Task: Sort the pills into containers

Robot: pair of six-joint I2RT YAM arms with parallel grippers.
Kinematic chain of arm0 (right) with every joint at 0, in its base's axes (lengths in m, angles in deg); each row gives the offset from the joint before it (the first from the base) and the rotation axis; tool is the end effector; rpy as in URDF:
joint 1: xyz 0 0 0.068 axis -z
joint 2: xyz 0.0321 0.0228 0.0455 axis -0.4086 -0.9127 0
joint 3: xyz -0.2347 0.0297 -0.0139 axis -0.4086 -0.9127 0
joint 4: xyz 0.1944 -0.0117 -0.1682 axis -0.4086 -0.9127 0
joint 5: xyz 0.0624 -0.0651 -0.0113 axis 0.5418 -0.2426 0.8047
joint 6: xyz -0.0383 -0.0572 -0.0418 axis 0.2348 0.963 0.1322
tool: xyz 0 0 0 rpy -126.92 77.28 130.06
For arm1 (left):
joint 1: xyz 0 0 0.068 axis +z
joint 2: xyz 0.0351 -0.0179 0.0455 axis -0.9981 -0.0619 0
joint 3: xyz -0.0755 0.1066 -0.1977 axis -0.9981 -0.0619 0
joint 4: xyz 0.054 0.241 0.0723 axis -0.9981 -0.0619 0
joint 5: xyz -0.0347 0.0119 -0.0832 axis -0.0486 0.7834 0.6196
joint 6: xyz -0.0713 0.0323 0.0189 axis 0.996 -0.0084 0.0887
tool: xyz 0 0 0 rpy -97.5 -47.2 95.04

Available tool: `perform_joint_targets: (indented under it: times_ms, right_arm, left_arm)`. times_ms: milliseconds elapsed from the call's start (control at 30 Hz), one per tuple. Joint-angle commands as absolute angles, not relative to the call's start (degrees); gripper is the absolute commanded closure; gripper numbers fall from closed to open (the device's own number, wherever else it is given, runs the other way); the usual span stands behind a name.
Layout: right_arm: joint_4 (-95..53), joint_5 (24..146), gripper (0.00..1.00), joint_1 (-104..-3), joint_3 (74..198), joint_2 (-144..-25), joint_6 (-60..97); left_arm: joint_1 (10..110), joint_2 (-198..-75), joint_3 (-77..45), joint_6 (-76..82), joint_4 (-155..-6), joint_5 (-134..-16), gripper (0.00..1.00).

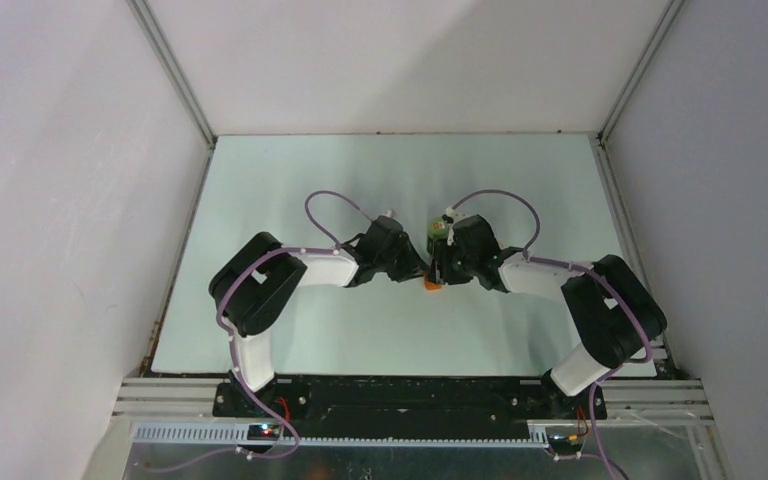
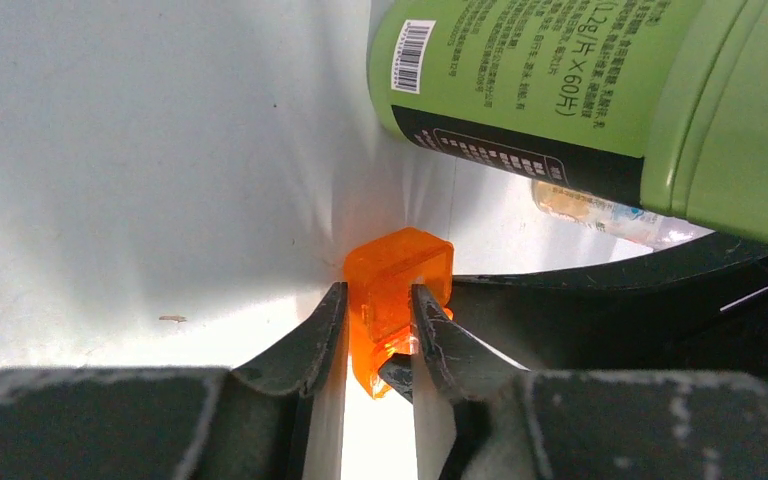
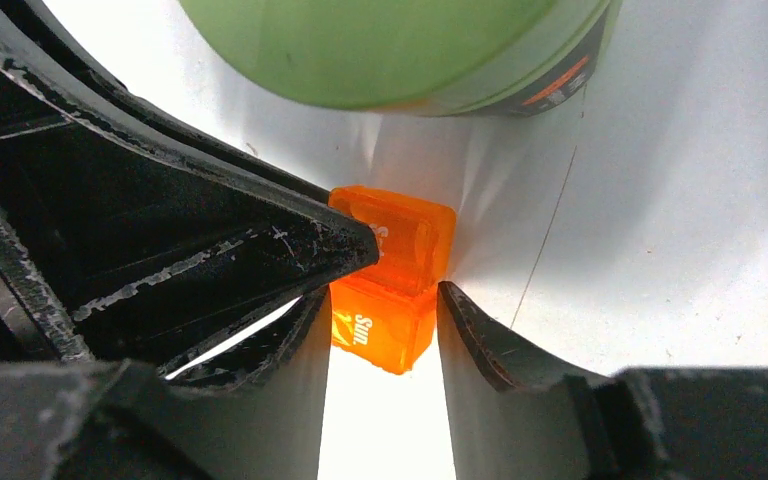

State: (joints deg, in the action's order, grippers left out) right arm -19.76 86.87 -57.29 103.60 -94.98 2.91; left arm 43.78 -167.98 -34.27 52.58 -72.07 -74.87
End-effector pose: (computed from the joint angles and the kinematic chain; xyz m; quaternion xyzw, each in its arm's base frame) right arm 0.2676 0.1889 0.0960 -0.1163 0.9220 0.2386 0.2818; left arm 0.2759 -0.2684 0.0766 -0.1200 0.9057 -0.3587 0.1917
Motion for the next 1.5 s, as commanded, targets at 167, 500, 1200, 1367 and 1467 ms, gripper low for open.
perform_joint_targets:
  times_ms: [167,500,1200,1367,1467]
  right_arm:
    - [-29.61,79.02,0.52,-57.67,103.22,-92.09,1.23]
    - [-39.81,80.05,0.26,-54.00,110.71,-75.00,0.91]
    - [-79.67,51.40,0.01,-51.69,134.12,-30.97,1.51]
    - [-80.38,46.96,0.01,-51.67,137.47,-26.49,2.30]
    - [-79.82,46.52,0.01,-51.77,137.92,-25.07,2.80]
  left_arm:
    - [43.38,-168.13,-34.51,50.77,-79.66,-79.68,0.72]
    - [44.86,-157.90,-28.30,43.03,-91.27,-87.68,0.19]
    - [41.98,-98.16,-34.62,31.48,-126.43,-116.35,0.01]
    - [41.97,-86.47,-35.66,27.66,-128.84,-115.60,0.01]
    - [41.98,-81.60,-35.15,26.90,-131.92,-117.67,0.01]
